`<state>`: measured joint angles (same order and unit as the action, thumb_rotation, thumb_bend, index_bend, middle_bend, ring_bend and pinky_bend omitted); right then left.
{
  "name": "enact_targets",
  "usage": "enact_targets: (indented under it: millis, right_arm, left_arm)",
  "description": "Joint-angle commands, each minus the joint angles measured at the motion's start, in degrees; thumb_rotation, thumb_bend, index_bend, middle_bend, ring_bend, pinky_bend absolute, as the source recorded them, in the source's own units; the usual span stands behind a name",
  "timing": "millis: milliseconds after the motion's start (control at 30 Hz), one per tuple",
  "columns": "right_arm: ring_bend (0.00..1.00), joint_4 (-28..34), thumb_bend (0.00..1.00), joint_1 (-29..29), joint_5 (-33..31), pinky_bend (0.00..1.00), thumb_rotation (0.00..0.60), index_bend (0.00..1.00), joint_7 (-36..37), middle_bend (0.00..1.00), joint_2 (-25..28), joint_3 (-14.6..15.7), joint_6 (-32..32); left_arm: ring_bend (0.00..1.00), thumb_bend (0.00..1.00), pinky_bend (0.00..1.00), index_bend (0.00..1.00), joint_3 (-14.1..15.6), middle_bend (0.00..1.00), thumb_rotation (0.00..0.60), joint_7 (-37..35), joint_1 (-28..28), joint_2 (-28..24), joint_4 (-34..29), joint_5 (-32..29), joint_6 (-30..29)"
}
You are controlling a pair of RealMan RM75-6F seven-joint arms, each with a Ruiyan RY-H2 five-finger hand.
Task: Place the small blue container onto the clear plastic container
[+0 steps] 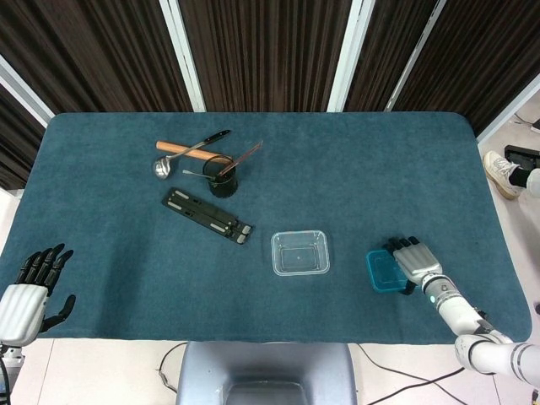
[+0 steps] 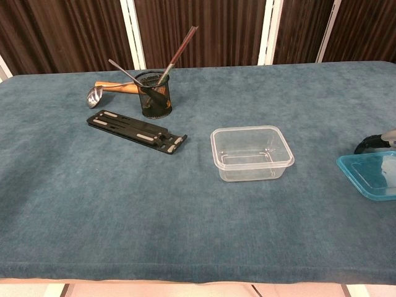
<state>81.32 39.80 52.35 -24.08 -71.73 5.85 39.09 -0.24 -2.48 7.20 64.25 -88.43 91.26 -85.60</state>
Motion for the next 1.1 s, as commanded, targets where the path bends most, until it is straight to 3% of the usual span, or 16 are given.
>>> enact_targets:
  millis: [33, 633, 933, 1100]
  right_arm:
    - [0.17, 0.1, 0.12, -0.1, 0.1, 0.23, 0.600, 0.55, -0.1, 0.20, 0.0, 0.0, 0.2]
    - [0.23, 2.5, 0.12, -1.2, 3.6, 0.27, 0.600, 0.62, 2.0, 0.26, 1.7, -1.1, 2.7]
    - [0.42, 2.6, 0.12, -3.2, 7.9, 0.37, 0.600, 0.74, 6.0, 0.44, 2.1, -3.3, 7.1]
    - [0.47, 3.4, 0.13, -4.4, 10.7, 0.42, 0.600, 0.79, 10.2, 0.48, 3.1, -5.3, 9.9]
  left_arm:
    - [0.00, 0.41, 0.08, 0.00, 0.0, 0.00, 0.600, 0.0, 0.0, 0.0, 0.0, 0.0, 0.0]
    - [0.00, 0.41, 0.08, 0.00, -0.1, 0.00, 0.600, -0.3, 0.1, -0.1, 0.0, -0.2, 0.1]
    - [0.00, 0.41, 0.08, 0.00, -0.1, 0.00, 0.600, -0.3, 0.2, 0.0, 0.0, -0.1, 0.3]
    - [0.00, 0.41, 0.08, 0.00, -0.1, 0.00, 0.600, -0.2, 0.3, 0.0, -0.1, -0.2, 0.4]
